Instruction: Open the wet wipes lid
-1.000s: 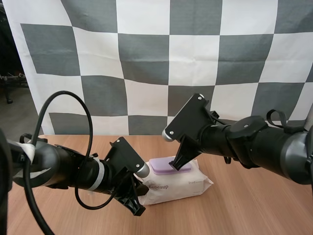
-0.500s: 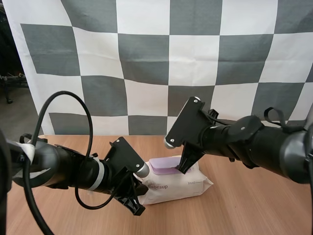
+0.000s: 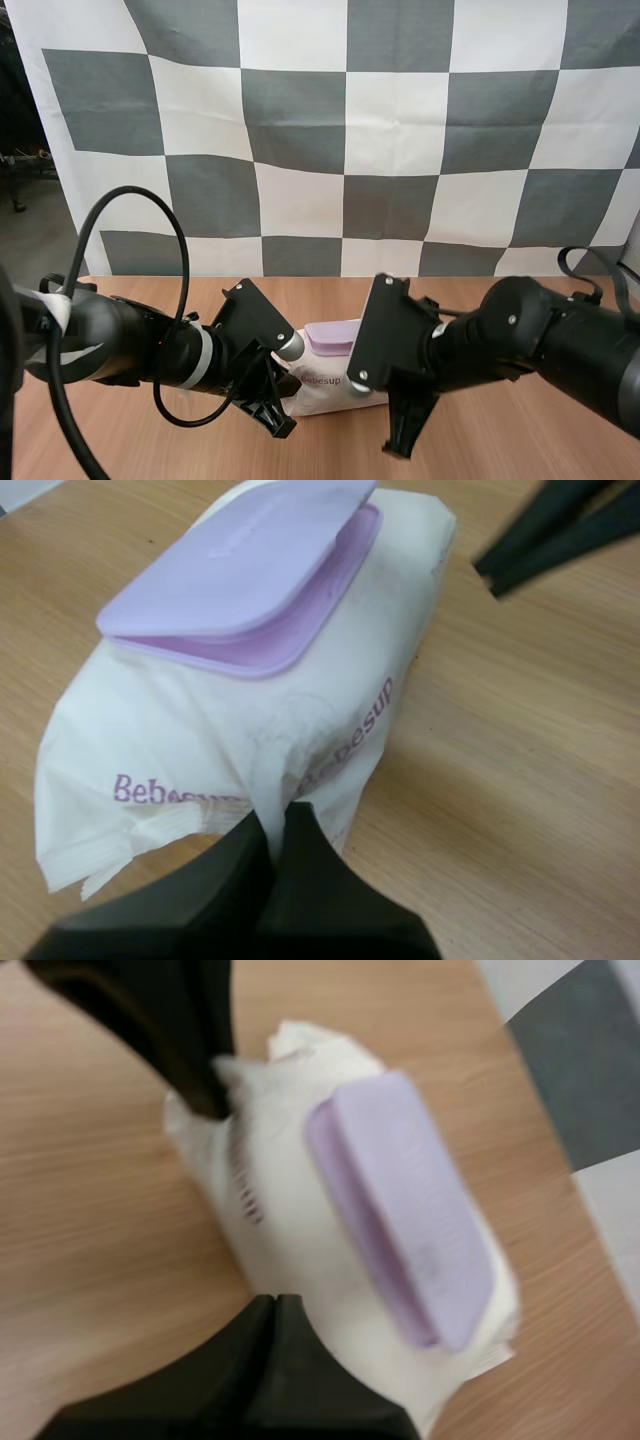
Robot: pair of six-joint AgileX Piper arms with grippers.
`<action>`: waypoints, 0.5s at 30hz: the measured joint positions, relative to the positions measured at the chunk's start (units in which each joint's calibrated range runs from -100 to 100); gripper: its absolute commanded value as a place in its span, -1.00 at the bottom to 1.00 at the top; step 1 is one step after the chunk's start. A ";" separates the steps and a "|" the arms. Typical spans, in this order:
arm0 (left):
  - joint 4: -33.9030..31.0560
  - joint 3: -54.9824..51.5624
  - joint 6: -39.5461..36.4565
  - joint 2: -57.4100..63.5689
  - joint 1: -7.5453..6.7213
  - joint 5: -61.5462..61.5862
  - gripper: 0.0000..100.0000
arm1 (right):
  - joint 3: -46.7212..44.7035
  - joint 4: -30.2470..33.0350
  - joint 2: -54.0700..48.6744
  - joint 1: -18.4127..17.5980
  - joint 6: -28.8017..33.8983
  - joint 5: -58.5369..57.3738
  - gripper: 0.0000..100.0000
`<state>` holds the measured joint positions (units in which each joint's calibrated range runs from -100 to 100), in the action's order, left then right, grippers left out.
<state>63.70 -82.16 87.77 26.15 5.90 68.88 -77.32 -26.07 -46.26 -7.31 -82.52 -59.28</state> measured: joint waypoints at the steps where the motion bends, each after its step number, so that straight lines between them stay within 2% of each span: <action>1: 0.00 0.00 0.00 0.00 0.00 0.00 -1.00 | -0.29 0.36 0.00 0.00 0.49 -0.27 -1.00; 4: 0.00 0.00 0.00 0.00 0.00 0.00 -1.00 | -1.40 1.87 0.00 0.00 1.37 -1.59 -1.00; 5: 0.00 0.00 0.00 0.00 0.00 0.38 -1.00 | -3.07 4.08 0.00 0.00 2.36 -2.33 -1.00; 7: 0.00 0.00 0.00 0.00 0.00 0.38 -1.00 | -6.63 6.29 0.00 0.00 1.24 3.07 -1.00; 15: 0.00 0.00 0.00 0.00 0.00 0.60 -1.00 | -6.63 -2.34 0.00 0.00 -5.20 23.11 -1.00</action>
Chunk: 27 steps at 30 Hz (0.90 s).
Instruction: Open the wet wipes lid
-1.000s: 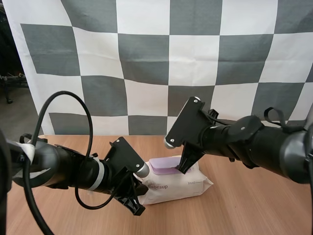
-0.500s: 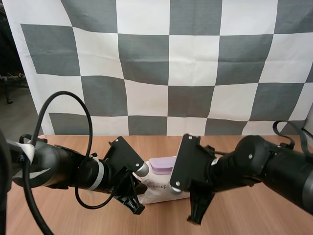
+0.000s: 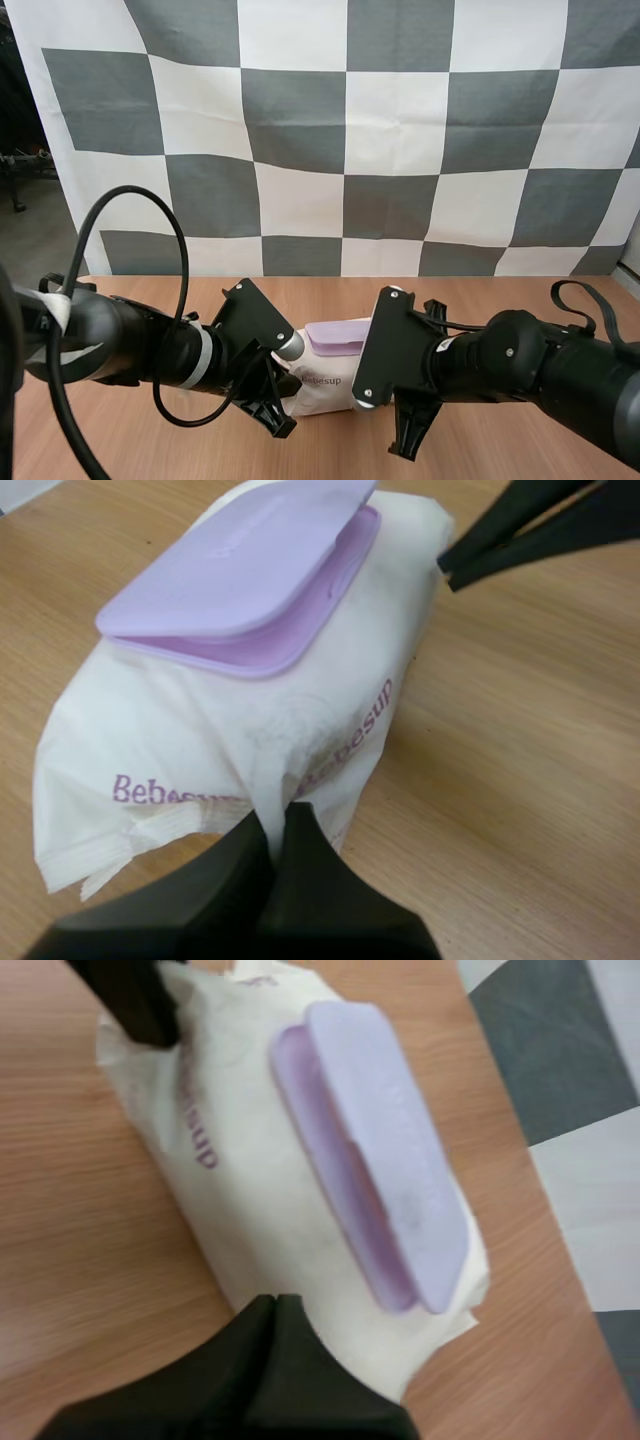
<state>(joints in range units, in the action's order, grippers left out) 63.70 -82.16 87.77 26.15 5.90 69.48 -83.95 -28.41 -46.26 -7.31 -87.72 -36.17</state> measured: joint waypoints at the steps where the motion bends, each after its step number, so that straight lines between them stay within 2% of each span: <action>1: 0.00 0.00 0.00 0.00 0.00 0.00 -1.00 | 0.00 -0.30 0.00 0.00 -0.26 1.03 -1.00; 6: 0.00 0.00 0.00 0.00 0.00 0.00 -1.00 | 0.00 -0.90 0.00 0.00 -0.26 4.94 -1.00; 12: 0.00 0.00 0.00 0.00 0.00 0.47 -1.00 | 2.14 -7.44 3.91 0.00 -4.29 6.51 -1.00; 16: 0.00 0.00 0.21 0.00 0.00 0.59 -1.00 | 3.58 -9.51 7.39 0.00 -5.23 7.32 -1.00; 27: 0.00 0.00 0.29 0.00 0.00 0.81 -1.00 | 9.78 -12.09 9.00 -1.08 -5.49 9.52 -1.00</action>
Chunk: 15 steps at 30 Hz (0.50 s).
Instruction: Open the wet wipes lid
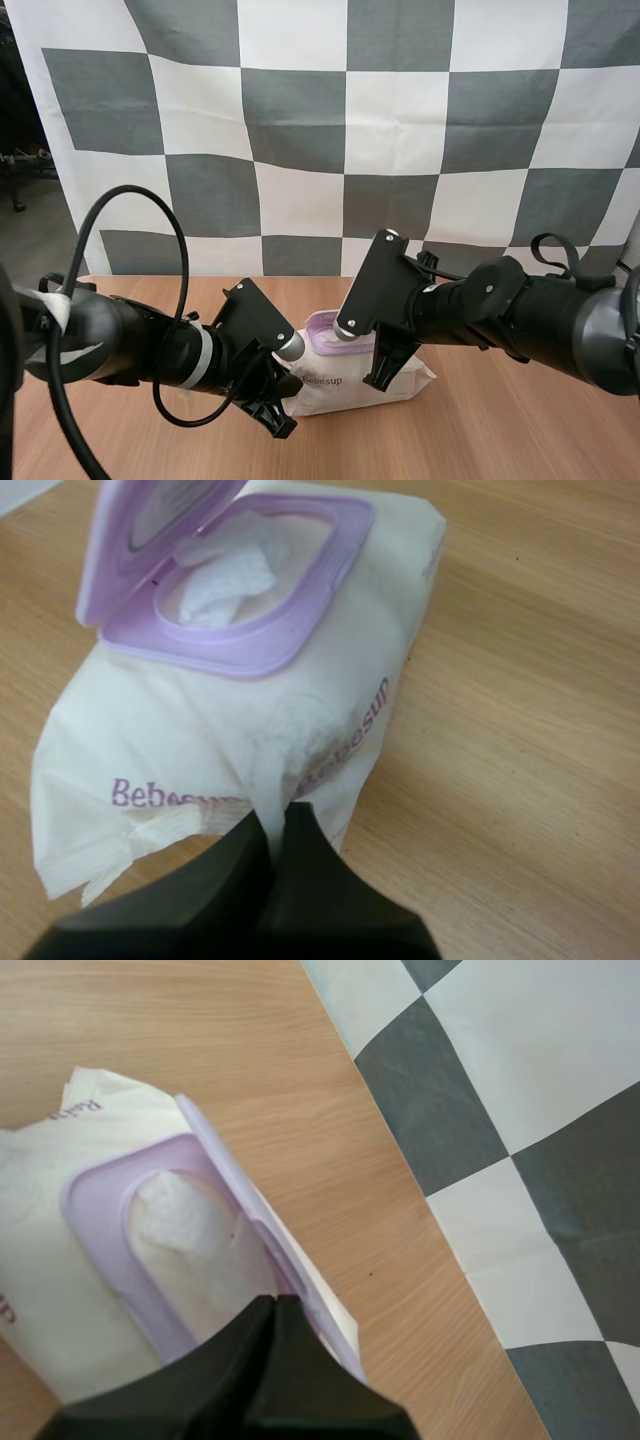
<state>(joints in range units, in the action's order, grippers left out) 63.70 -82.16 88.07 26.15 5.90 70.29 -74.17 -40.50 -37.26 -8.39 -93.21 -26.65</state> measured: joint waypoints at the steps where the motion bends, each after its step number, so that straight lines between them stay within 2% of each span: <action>1: 0.00 0.00 0.00 0.00 0.00 0.00 -1.00 | 0.97 -0.83 0.00 -0.37 0.00 0.64 -1.00; 6: 0.00 0.00 0.00 0.00 0.00 0.61 -1.00 | 2.13 -1.04 1.29 -1.82 0.00 2.54 -1.00; 9: 0.00 0.00 0.00 0.00 0.00 0.61 -1.00 | 3.88 -1.15 5.68 -3.30 0.00 9.73 -1.00; 15: 0.00 0.00 0.00 0.00 0.00 0.61 -1.00 | 5.24 -1.15 9.20 -3.40 0.00 11.73 -1.00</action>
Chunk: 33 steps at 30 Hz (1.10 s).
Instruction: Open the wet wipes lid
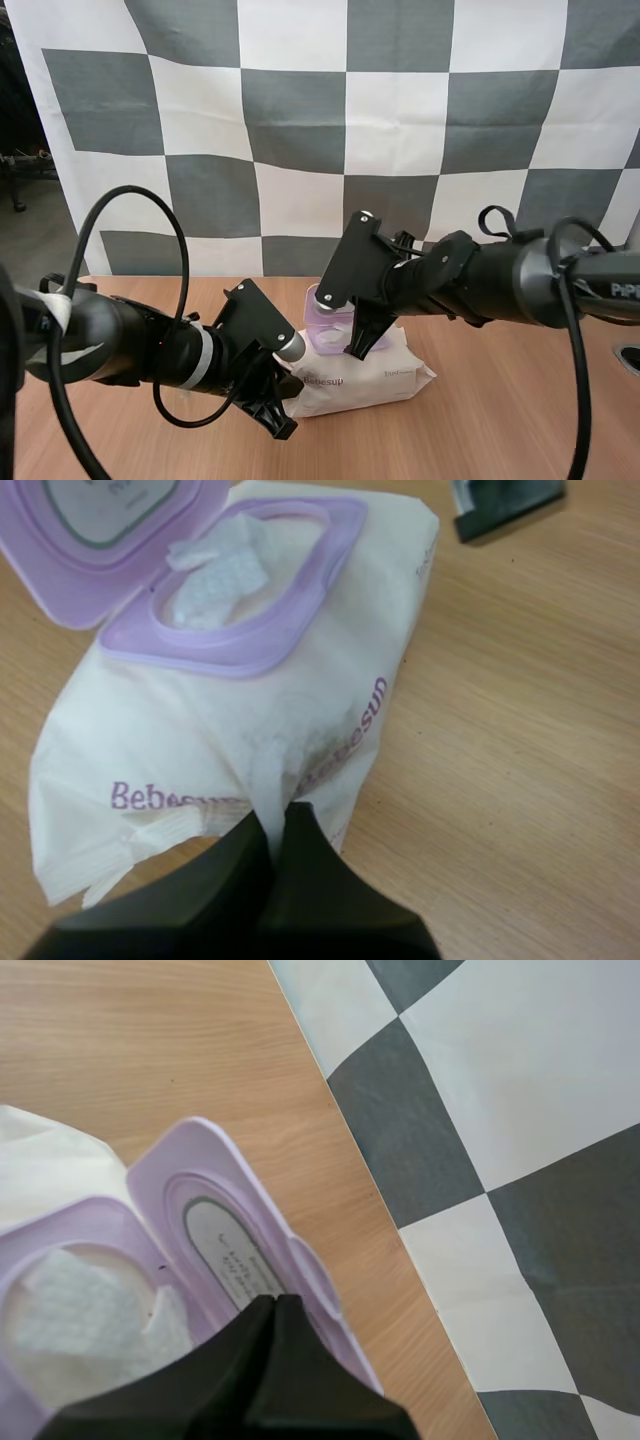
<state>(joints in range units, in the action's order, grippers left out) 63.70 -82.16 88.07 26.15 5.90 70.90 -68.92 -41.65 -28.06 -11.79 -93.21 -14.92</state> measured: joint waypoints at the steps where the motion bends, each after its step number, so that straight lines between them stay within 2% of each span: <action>1: 0.00 0.00 0.00 0.00 0.00 0.00 -1.00 | 0.54 0.00 1.05 0.00 0.00 0.35 -1.00; 5: 0.00 0.00 0.00 0.00 0.00 0.00 -1.00 | 2.38 0.00 5.23 0.00 0.00 2.05 -1.00; 8: -0.11 0.00 0.82 0.00 0.00 0.00 -1.00 | 6.51 0.00 13.07 0.00 0.00 2.49 -1.00; 14: -0.25 0.00 0.82 0.00 0.00 0.00 -1.00 | 7.69 0.51 17.98 0.00 0.00 4.85 -1.00; 24: -0.94 0.00 1.20 0.00 0.00 -3.87 -1.00 | 7.69 1.77 17.51 0.00 0.00 5.40 -1.00; 27: -1.48 0.30 0.71 0.47 0.00 -8.67 -0.84 | 7.69 1.87 15.83 0.00 0.00 5.01 -1.00; 28: -1.48 0.94 0.01 1.09 0.00 -10.50 -0.71 | 7.69 1.87 15.02 0.00 0.00 4.20 -0.91; 29: -1.60 1.40 -0.75 1.62 0.00 -12.09 -0.54 | 7.69 1.87 14.16 0.00 0.00 3.25 -0.74; 32: -4.11 3.73 -5.06 4.65 0.00 -16.79 0.03 | 7.69 1.29 11.66 0.00 0.00 -1.38 -0.04; 33: -5.24 4.44 -6.25 5.95 0.00 -17.51 0.16 | 7.69 1.29 10.93 0.00 0.43 -2.86 0.09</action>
<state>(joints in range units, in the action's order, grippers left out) 58.47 -77.72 81.82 32.10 5.90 53.40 -61.23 -40.37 -17.13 -11.79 -92.77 -17.78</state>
